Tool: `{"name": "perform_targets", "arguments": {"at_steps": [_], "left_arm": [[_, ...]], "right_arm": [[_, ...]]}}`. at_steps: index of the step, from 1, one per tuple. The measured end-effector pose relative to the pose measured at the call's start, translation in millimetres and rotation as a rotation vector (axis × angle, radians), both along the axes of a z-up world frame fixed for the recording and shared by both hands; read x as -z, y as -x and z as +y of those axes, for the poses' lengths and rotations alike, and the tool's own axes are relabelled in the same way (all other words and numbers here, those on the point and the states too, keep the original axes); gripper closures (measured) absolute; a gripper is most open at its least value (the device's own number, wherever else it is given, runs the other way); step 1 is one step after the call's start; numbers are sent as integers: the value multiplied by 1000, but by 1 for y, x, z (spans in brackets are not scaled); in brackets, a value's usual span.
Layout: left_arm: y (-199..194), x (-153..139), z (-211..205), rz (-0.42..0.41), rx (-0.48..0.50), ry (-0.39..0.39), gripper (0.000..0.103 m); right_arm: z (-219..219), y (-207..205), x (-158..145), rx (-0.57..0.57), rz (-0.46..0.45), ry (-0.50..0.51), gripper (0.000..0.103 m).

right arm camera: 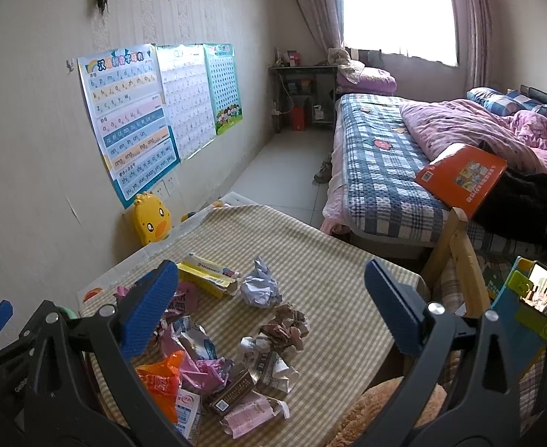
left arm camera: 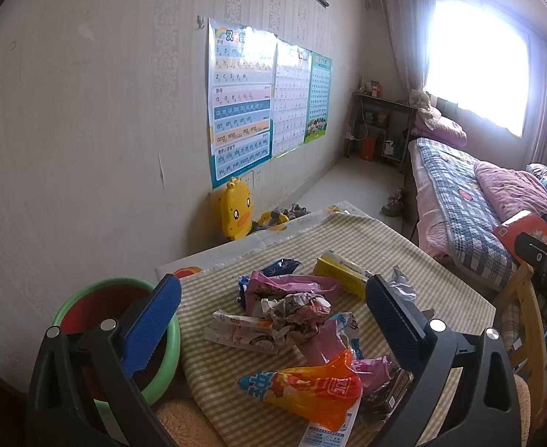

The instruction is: Collect trash

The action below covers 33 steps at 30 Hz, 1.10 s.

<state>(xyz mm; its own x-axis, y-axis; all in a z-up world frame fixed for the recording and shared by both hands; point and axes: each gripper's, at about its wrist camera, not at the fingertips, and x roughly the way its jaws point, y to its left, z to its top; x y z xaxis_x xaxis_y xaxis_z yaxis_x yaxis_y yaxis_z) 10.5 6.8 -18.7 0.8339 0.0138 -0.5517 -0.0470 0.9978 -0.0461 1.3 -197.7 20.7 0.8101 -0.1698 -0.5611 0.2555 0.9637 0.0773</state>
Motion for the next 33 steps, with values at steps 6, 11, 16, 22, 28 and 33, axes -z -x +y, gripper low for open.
{"name": "perform_targets", "arguments": {"at_steps": [6, 11, 16, 22, 28, 33], "left_arm": [[0, 2, 0, 0, -1, -4, 8], [0, 2, 0, 1, -1, -5, 8], [1, 4, 1, 2, 1, -8, 8], [1, 5, 1, 5, 1, -11, 8], [3, 5, -1, 7, -3, -19, 8], [4, 4, -2, 5, -6, -26, 8]], "right_arm": [[0, 0, 0, 0, 1, 0, 4], [-1, 1, 3, 3, 7, -2, 4], [-2, 1, 4, 7, 12, -7, 4], [-2, 1, 4, 8, 12, -10, 4], [-2, 1, 5, 8, 14, -10, 4], [-2, 0, 5, 9, 18, -14, 4]]}}
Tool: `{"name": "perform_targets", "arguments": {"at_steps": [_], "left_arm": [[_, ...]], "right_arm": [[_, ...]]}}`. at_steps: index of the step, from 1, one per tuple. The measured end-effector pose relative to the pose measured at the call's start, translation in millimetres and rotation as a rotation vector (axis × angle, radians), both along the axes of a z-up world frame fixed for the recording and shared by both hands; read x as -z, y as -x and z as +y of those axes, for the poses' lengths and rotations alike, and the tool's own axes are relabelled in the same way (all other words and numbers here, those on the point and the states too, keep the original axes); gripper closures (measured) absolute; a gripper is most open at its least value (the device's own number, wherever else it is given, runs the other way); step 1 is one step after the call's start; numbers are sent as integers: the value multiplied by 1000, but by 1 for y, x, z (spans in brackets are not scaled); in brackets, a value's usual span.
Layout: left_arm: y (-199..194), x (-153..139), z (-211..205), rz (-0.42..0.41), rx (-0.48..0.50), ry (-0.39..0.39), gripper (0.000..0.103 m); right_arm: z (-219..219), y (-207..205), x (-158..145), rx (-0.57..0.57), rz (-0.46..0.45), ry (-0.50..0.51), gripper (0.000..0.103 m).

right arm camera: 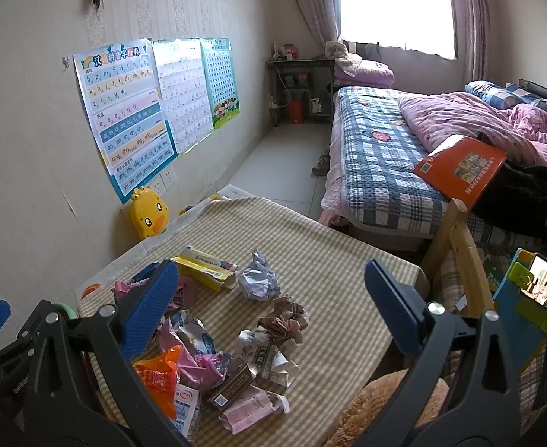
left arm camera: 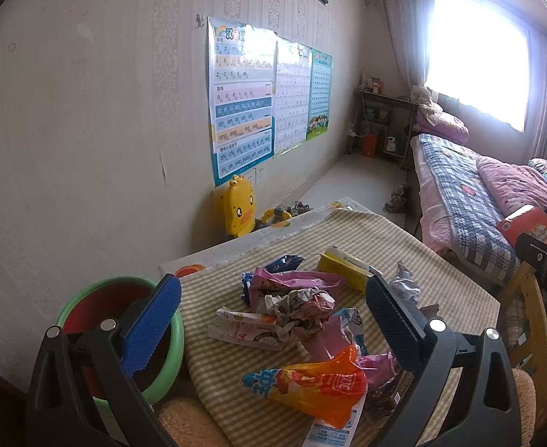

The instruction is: Collect trash

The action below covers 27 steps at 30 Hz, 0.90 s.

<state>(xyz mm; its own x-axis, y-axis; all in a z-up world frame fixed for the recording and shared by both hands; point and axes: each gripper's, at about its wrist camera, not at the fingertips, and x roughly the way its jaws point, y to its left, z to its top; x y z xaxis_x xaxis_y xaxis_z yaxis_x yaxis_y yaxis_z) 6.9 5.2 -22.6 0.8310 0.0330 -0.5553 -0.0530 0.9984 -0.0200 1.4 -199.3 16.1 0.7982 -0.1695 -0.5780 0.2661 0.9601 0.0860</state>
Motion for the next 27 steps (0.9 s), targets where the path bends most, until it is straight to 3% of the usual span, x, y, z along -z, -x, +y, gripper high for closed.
{"name": "perform_targets", "arguments": {"at_steps": [14, 17, 20, 23, 27], "left_arm": [[-4, -11, 17, -24, 8, 24, 8], [-13, 4, 9, 63, 54, -46, 8], [-19, 28, 6, 167, 73, -55, 8], [-25, 53, 16, 267, 71, 37, 8], [-37, 93, 31, 444, 19, 240, 9]], "right_arm": [[-8, -3, 12, 6, 27, -23, 4], [-11, -6, 19, 5, 49, -27, 4], [-13, -7, 29, -1, 79, -25, 4], [-15, -5, 39, -5, 107, -19, 4], [-21, -4, 55, -4, 155, -31, 5]]}}
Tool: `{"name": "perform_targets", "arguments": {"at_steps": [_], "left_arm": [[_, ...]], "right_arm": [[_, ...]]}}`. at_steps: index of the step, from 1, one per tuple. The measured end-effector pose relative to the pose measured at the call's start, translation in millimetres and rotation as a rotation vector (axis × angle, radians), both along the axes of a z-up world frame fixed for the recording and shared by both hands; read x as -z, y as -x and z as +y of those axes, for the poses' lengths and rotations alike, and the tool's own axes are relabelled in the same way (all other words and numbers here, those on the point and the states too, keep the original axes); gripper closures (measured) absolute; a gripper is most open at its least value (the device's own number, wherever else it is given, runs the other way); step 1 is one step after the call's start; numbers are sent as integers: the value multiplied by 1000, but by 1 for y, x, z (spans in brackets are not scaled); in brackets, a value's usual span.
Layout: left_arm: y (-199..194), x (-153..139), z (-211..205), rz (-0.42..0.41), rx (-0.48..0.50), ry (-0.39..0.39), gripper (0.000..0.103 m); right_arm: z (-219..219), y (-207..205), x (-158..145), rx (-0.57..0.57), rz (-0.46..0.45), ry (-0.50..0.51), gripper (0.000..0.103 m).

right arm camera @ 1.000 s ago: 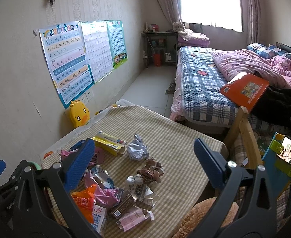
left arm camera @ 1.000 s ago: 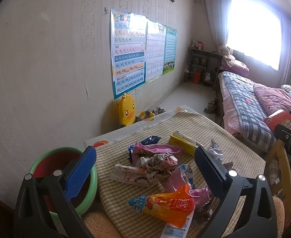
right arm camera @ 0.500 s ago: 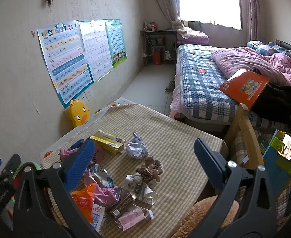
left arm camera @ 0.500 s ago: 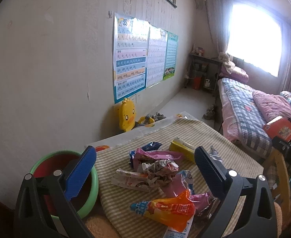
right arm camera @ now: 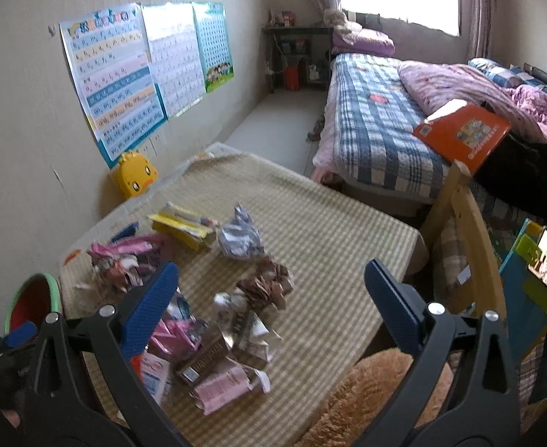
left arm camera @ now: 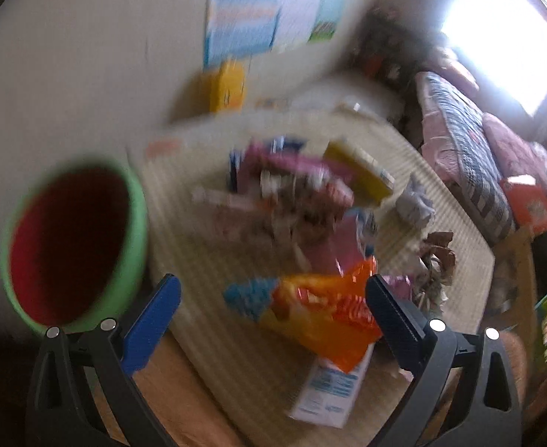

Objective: Collect trash
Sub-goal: 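Grasp the orange snack bag with the left gripper while the right tool approaches the crumpled paper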

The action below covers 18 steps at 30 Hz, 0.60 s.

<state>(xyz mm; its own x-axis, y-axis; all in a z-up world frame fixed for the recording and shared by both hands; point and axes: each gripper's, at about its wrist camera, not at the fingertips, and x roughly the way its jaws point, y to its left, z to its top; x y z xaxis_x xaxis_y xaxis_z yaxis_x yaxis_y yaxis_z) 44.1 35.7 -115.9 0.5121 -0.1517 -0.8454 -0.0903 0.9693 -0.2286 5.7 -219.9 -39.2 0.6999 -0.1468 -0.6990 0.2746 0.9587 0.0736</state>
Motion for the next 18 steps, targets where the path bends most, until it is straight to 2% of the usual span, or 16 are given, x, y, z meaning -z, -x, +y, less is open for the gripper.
{"name": "perform_targets", "arguments": {"at_steps": [2, 4, 9, 16, 17, 18], "left_arm": [[-6, 20, 4, 72, -40, 86, 9], [-9, 31, 5, 99, -83, 134, 9], [-20, 51, -3, 173, -126, 216, 9], [-32, 75, -23, 262, -153, 250, 9], [-34, 76, -24, 260, -153, 244, 10], [-34, 74, -26, 252, -146, 233, 16]], "right_arm": [[-2, -1, 5, -2, 12, -7, 4], [-2, -1, 9, -7, 18, -11, 4], [0, -2, 15, -30, 28, -21, 4], [-6, -3, 23, -25, 54, -36, 4], [-8, -3, 24, -19, 58, -41, 4], [-11, -3, 25, -12, 62, -45, 4]]}}
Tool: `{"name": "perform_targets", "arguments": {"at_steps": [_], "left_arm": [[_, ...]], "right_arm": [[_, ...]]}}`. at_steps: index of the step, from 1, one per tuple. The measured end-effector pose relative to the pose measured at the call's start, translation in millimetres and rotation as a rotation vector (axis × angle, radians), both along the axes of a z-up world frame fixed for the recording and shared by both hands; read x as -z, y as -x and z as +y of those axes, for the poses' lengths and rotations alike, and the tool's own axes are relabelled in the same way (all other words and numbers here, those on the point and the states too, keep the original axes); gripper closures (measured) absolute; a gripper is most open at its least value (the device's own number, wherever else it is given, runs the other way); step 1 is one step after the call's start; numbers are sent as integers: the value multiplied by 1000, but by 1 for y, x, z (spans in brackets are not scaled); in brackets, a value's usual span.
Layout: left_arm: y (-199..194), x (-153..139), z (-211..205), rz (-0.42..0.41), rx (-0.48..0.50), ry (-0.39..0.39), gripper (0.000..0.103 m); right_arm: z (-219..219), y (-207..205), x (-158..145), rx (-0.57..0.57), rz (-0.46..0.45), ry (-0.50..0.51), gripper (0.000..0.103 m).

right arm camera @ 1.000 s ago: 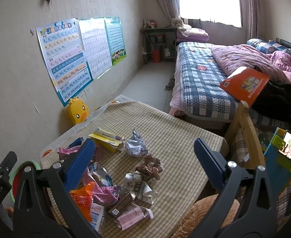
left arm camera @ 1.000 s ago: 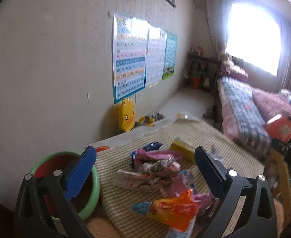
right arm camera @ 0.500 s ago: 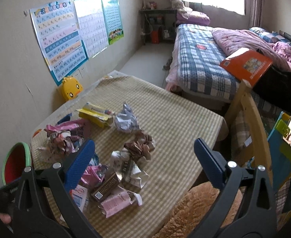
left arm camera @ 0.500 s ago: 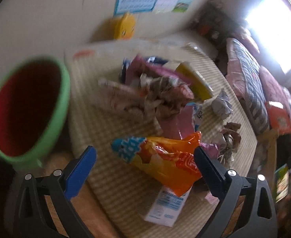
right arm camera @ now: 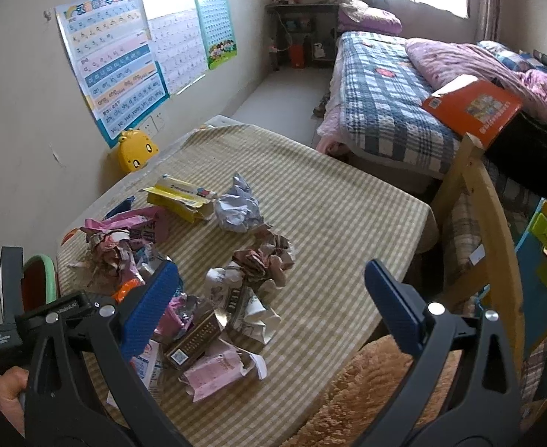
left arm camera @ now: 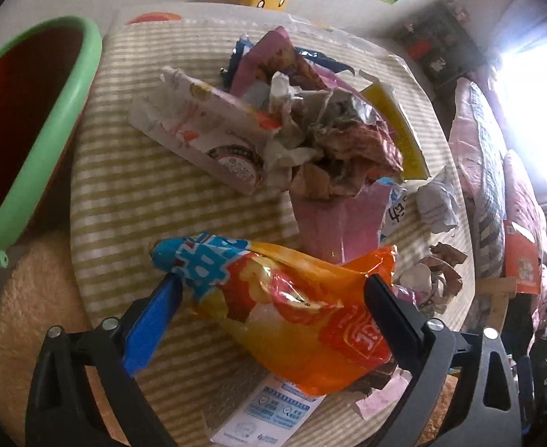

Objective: Collect trash
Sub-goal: 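Grasp the orange snack bag with the left gripper while the right tool approaches the crumpled paper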

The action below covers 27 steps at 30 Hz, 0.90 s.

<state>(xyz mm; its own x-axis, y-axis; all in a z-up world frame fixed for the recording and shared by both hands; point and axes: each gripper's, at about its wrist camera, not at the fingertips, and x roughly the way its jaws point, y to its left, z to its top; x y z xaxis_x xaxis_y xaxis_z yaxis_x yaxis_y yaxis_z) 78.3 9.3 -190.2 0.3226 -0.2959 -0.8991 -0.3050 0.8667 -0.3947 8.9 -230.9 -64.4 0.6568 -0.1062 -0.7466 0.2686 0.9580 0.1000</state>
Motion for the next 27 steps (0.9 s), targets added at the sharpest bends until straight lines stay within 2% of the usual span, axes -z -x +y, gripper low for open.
{"name": "perform_targets", "arguments": {"at_steps": [3, 5, 6, 8, 10, 12, 13, 18, 21, 23, 25, 27], "left_arm": [[-2, -6, -2, -33, 26, -16, 22], [-2, -9, 0, -48, 32, -4, 25], [-2, -10, 2, -52, 30, 13, 30], [0, -19, 8, -89, 31, 40, 49], [3, -31, 10, -136, 59, 5, 64], [4, -41, 10, -176, 101, -16, 73], [6, -44, 10, -189, 112, -17, 103], [14, -41, 15, -177, 128, -22, 103], [15, -33, 20, -145, 121, 20, 103], [14, -35, 21, -151, 101, 34, 88], [14, -36, 22, -166, 75, 41, 47], [13, -35, 23, -172, 38, 43, 39]], "right_arm": [[-9, 0, 5, 23, 12, -9, 4], [-15, 0, 9, 34, 22, -20, 4], [-18, 0, 11, 38, 27, -27, 4], [-22, -1, 16, 48, 42, -41, 4], [-26, -3, 23, 56, 62, -54, 4], [-27, -4, 29, 63, 79, -67, 4], [-28, -5, 32, 65, 90, -78, 4], [-24, -5, 38, 55, 110, -99, 4], [-21, -6, 40, 44, 115, -100, 4], [-20, -7, 41, 40, 121, -103, 4], [-19, -8, 43, 36, 129, -107, 4], [-18, -8, 45, 33, 133, -110, 4]]}}
